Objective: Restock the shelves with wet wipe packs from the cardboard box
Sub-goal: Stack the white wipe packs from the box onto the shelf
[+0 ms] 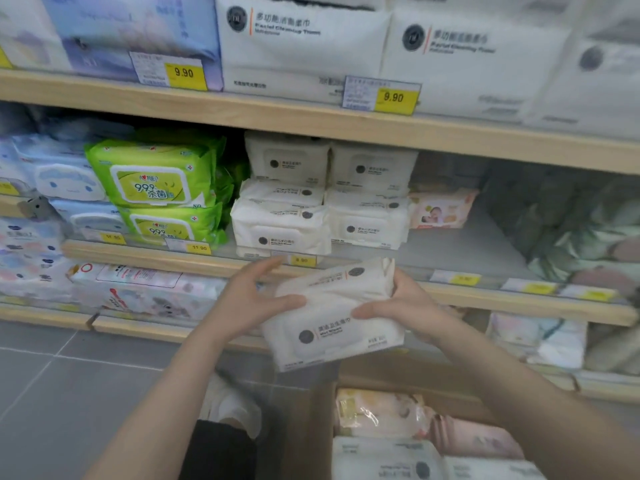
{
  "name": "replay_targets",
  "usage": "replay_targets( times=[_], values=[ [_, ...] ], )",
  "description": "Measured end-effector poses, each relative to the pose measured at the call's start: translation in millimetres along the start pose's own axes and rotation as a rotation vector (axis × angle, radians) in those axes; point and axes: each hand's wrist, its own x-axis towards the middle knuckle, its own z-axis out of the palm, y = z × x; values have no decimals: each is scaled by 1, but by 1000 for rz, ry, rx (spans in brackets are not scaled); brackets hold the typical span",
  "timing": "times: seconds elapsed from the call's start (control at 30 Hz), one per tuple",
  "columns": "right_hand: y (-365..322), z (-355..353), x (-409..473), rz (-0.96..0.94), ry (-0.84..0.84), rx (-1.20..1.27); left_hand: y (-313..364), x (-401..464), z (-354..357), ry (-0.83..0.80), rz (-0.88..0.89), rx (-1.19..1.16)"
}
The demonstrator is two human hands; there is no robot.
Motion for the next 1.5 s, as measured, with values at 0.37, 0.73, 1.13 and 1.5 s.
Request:
replay_targets(
  times=[0.37,0.73,1.13,1.5],
  values=[
    [19,-47,-44,101,148,295,23,-13,64,-189,-262,-440],
    [-35,-70,-48,-128,-160,-885,54,-26,96,-170,-58,-384],
    [-33,-84,-13,-211,-20,-1220,33,42,55,-56,124,69],
    [-46,-81,121,-288,119,-1370,-39,125,23,-2,140,1000]
  ],
)
